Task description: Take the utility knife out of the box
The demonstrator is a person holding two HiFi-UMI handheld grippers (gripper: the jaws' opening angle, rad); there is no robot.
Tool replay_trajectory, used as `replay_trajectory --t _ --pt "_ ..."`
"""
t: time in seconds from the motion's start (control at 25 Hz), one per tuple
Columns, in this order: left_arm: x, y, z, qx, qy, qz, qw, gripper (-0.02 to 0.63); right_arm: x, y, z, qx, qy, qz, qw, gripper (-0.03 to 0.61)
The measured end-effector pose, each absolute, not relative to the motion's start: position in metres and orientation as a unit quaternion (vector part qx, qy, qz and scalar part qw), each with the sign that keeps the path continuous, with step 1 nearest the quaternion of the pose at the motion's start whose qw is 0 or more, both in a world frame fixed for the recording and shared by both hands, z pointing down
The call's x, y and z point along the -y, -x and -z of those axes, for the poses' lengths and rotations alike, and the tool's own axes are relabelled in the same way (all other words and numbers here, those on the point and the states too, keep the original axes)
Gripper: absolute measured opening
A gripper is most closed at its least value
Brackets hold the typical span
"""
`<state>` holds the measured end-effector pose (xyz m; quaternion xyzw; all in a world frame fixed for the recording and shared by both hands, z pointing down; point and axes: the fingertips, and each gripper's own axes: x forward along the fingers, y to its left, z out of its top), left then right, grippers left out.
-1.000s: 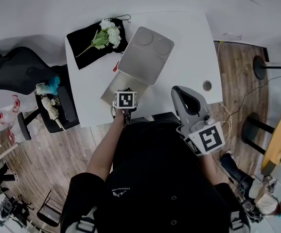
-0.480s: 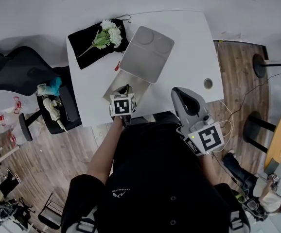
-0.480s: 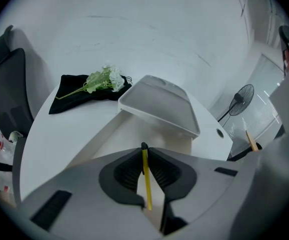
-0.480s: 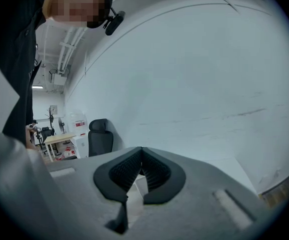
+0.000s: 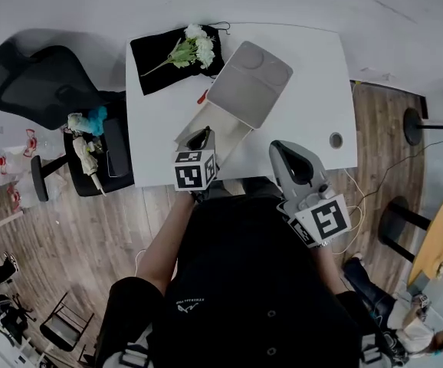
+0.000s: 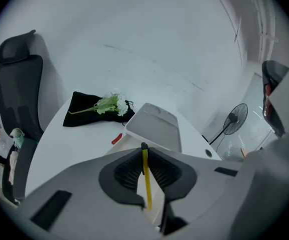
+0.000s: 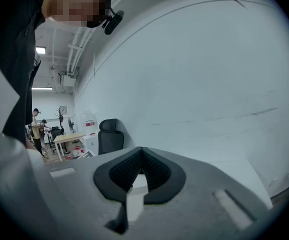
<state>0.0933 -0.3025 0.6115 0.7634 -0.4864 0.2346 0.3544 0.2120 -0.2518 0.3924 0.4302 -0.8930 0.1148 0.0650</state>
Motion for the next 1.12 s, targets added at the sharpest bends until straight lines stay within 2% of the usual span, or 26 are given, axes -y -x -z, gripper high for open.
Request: replay_trajectory --t 0.48,0.76,1.12 --pt "0.282 -0.062 -0.521 0.521 -0.795 -0.159 0.268 0.043 0.221 -0.171 -0.391 0.912 -0.388 -0.12 0.05 0.005" --pt "0.262 -0.037 -0.46 0.538 -0.812 -0.112 0.195 0.043 0.201 -0.138 -0.396 0.924 -0.361 -0.123 0.038 0.005" --pt "0.229 0.002 -0.413 0.553 -0.816 -0.06 0.16 0.043 0.188 -0.109 -0.396 0.929 -0.35 -0.113 0.034 0.005"
